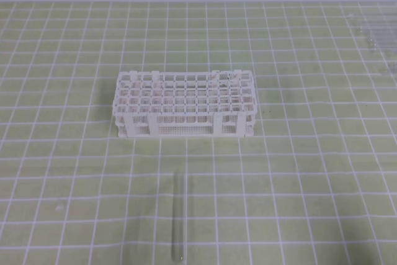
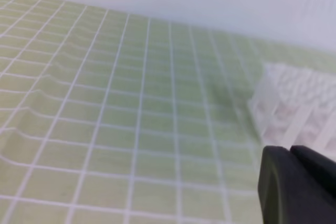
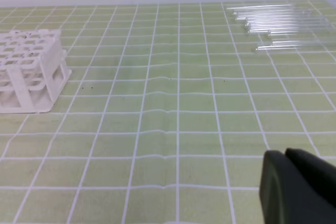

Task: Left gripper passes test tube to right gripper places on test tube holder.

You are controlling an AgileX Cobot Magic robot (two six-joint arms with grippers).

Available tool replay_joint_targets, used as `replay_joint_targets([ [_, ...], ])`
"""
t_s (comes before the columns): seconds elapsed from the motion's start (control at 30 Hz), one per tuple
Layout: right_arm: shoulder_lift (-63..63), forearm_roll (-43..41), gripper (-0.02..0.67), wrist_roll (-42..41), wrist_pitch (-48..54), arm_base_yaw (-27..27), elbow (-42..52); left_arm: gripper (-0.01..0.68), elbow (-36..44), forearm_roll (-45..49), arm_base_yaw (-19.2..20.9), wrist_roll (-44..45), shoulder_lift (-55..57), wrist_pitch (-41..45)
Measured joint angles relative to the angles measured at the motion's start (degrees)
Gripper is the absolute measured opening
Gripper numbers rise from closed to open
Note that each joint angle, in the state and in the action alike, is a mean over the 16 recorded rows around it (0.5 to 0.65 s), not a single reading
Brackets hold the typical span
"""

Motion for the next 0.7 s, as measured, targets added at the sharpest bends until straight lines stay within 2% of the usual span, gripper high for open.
replay_joint_targets([
  [0.17, 0.0, 3.06, -0.017, 0.0, -2.35, 0.0, 0.0, -0.002, 0.1, -7.33, 0.01, -2.35, -0.27, -3.95],
  [0.37, 0.0, 13.63, -0.017, 0.05, -8.03, 0.0, -0.01, -0.002, 0.1, -14.48, 0.01, -3.28, -0.4, -6.77],
  [0.7, 0.0, 30.67, -0.017, 0.04, -14.28, 0.0, -0.24, -0.003, -0.48, -17.24, -0.01, -1.22, 0.36, -5.73],
])
